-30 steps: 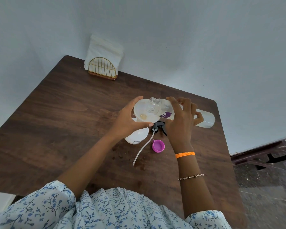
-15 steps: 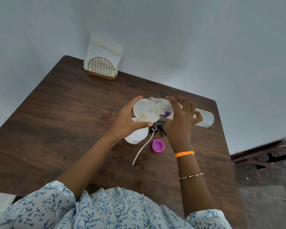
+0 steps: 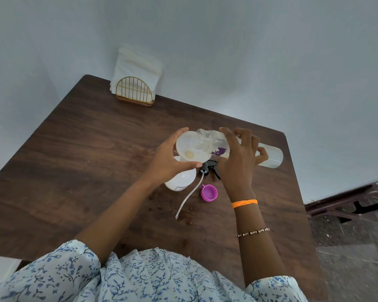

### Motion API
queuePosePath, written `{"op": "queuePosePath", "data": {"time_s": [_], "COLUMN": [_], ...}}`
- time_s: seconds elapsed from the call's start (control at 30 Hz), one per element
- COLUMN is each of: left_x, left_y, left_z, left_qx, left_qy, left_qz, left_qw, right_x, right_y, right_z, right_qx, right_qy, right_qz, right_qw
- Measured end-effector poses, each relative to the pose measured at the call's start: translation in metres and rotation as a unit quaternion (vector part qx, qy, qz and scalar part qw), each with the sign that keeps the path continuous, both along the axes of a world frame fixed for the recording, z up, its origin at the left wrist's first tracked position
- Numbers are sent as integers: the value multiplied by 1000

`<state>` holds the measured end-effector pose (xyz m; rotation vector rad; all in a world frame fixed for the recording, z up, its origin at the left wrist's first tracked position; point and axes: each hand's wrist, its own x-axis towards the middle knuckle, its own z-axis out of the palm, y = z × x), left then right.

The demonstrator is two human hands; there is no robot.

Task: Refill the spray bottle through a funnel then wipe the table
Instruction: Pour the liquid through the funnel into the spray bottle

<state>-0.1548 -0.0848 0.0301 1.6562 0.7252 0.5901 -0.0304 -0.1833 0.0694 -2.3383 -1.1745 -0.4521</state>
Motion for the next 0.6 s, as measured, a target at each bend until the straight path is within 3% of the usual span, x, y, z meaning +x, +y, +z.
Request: {"op": "queuePosePath", "data": {"time_s": [0.6], "left_x": [0], "left_y": [2], "left_z": [-4], "left_qx": [23], "left_qy": [0], "left_qz": [10], "left_qw": [1000], "right_x": [2], "right_y": [0], "right_z": [-1], "right_qx": [6], "right_qy": [-16], "right_qz": [3], "right_qw": [1000]}}
